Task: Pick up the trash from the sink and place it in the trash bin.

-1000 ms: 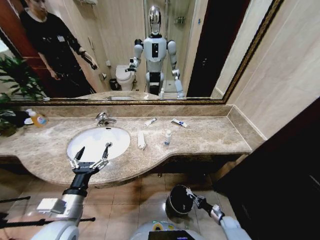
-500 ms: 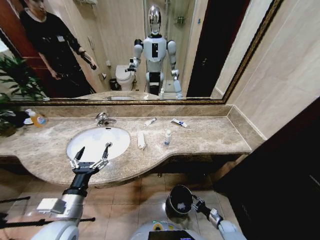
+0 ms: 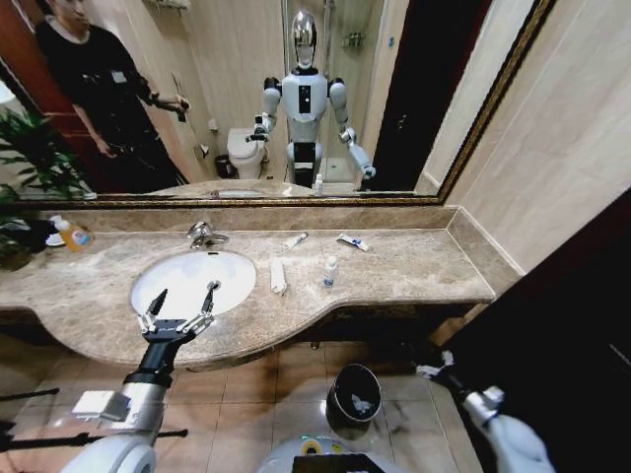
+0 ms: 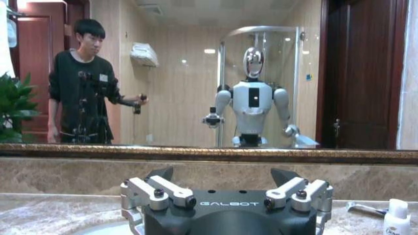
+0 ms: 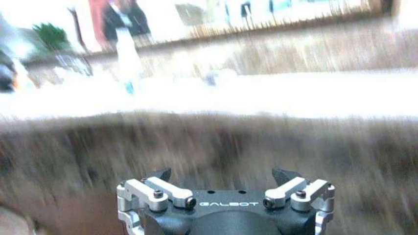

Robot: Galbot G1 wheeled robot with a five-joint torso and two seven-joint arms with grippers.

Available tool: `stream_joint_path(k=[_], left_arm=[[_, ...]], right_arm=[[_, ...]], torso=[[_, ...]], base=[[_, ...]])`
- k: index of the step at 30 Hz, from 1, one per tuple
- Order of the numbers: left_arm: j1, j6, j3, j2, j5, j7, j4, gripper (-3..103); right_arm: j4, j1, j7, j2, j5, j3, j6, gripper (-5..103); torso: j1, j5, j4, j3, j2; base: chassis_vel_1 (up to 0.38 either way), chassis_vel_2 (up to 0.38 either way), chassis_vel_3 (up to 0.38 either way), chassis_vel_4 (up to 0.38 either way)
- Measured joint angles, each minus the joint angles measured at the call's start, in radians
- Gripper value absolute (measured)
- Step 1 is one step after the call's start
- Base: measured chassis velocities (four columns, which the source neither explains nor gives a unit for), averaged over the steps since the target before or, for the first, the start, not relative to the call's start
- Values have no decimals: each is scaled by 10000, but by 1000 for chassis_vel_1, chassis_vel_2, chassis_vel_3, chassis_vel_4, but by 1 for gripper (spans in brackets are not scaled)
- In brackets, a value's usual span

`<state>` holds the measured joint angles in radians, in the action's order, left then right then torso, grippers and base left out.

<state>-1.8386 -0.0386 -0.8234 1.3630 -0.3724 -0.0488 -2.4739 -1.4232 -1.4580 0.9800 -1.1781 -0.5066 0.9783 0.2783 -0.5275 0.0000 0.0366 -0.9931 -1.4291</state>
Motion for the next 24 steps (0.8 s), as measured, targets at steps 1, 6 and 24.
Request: stream_joint_path(k=[1, 6, 24], left_arm=[[0, 0, 1, 1, 0, -1, 0, 100], [0, 0, 0, 0, 0, -1, 0, 100], [0, 0, 1, 0, 0, -1, 0, 100]], right_arm=[[-907, -251, -222, 178, -421, -117, -274, 100], [-2971, -8, -2262, 390, -803, -1638, -1570, 100], [-3286, 2779, -5758, 78, 101, -5300, -3747, 100]], torso=[[0, -7, 0, 0, 0], [0, 3, 2, 0, 0], [-1, -3, 2, -1, 1]], base=[[0, 0, 0, 0], [0, 0, 0, 0], [0, 0, 0, 0]])
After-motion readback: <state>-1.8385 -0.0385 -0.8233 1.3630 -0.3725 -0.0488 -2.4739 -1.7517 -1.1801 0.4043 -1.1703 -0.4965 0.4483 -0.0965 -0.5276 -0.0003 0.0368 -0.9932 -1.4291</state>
